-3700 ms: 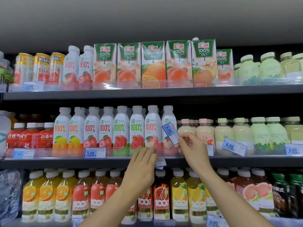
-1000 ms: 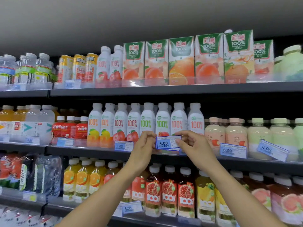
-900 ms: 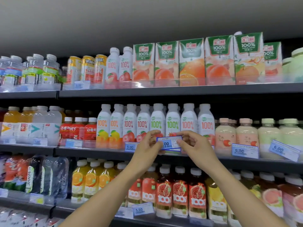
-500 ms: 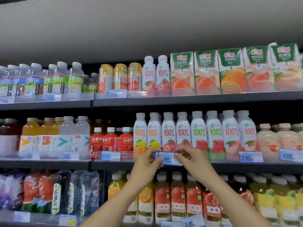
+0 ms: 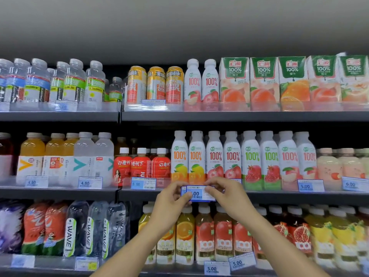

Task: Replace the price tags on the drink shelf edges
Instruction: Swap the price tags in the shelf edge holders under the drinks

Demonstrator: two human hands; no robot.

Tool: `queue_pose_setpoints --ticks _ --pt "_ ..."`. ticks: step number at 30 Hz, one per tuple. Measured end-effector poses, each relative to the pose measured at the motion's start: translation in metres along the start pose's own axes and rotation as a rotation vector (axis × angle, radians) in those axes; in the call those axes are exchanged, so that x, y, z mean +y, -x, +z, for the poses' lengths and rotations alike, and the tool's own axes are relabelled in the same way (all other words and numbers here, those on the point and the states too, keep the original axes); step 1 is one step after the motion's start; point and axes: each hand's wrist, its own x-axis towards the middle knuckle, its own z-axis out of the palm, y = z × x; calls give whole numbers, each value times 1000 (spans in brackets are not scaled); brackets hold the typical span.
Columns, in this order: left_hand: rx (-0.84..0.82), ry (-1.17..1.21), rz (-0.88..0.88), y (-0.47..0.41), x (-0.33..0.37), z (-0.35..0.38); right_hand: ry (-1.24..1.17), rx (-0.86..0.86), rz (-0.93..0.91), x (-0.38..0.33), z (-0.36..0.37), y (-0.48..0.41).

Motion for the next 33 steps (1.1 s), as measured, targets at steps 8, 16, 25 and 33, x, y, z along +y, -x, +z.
queue_pose_setpoints --ticks 8,16,25,33 --pt "18 -76 41 -8 11 42 106 137 -3 31 -54 9" --pt "-118 -643 486 -25 22 151 13 375 95 89 -149 9" --pt "11 -1021 595 -29 -3 209 -27 285 65 132 -168 3" --pt "41 -1025 603 -46 11 211 94 248 -121 125 -154 -6"
